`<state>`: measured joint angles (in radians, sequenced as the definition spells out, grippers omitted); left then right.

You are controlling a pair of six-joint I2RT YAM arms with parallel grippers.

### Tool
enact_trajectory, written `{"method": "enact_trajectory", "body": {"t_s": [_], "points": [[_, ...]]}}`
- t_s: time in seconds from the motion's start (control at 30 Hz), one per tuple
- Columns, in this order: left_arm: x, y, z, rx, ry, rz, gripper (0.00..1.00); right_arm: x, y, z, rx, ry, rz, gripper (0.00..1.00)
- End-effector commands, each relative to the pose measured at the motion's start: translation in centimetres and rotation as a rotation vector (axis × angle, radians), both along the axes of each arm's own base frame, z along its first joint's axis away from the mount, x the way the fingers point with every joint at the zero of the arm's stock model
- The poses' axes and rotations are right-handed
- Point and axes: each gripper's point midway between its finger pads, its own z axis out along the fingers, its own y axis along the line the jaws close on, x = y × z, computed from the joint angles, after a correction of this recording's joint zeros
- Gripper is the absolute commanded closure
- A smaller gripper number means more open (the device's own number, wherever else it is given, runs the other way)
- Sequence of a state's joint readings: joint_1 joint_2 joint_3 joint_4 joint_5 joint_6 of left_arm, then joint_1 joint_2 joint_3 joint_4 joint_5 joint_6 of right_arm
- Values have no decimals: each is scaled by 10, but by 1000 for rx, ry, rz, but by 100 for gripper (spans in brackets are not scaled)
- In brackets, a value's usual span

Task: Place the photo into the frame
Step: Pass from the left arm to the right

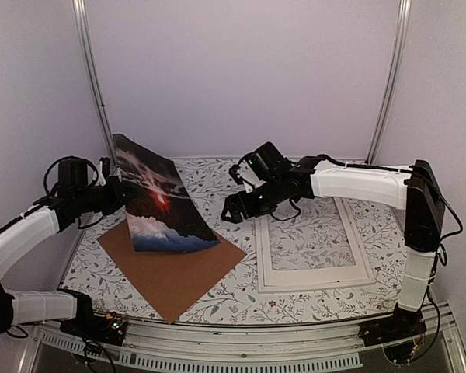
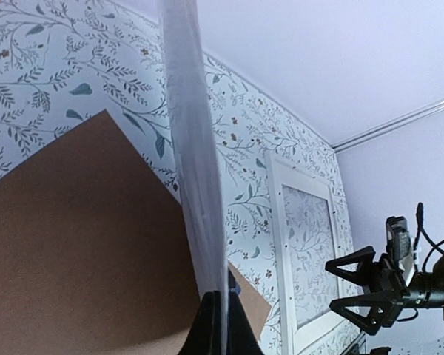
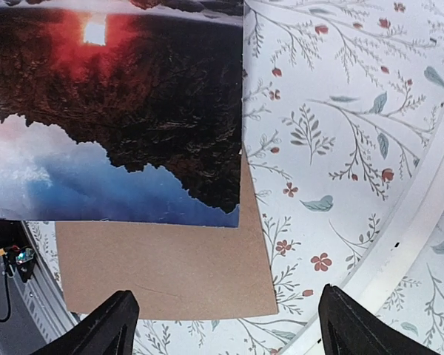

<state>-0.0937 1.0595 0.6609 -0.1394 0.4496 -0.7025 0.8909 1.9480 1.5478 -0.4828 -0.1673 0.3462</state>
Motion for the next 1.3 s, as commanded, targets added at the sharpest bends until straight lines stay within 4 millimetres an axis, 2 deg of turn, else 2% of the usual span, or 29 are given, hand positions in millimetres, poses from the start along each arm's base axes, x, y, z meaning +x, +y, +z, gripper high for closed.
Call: {"method": "enact_trajectory", "body": {"t_s": [0.0,0.17,0.27,0.3,0.4,0.53,0.63,0.93,1.27], "points": [[1,-11,20,-1,5,0,100,-11,21,77,64,-139,69,10],[13,-29,29,-57,7,36,100,-35,56,116,96,-227,117,9],[21,-42,37,-122,-6,47,100,-51,75,126,92,-270,151,7],[25,-46,43,-119,-17,49,100,-52,77,125,72,-290,140,7],[33,-61,46,-78,4,55,100,-57,87,126,44,-327,138,7],[39,-81,41,-140,56,55,100,-64,97,120,9,-359,140,6],[43,-93,38,-189,86,47,100,-65,99,114,-35,-385,123,6],[54,-124,40,-162,119,40,100,-60,100,102,-152,-451,70,6],[58,-154,35,-169,156,-7,100,-38,79,89,-318,-542,-42,15]]}}
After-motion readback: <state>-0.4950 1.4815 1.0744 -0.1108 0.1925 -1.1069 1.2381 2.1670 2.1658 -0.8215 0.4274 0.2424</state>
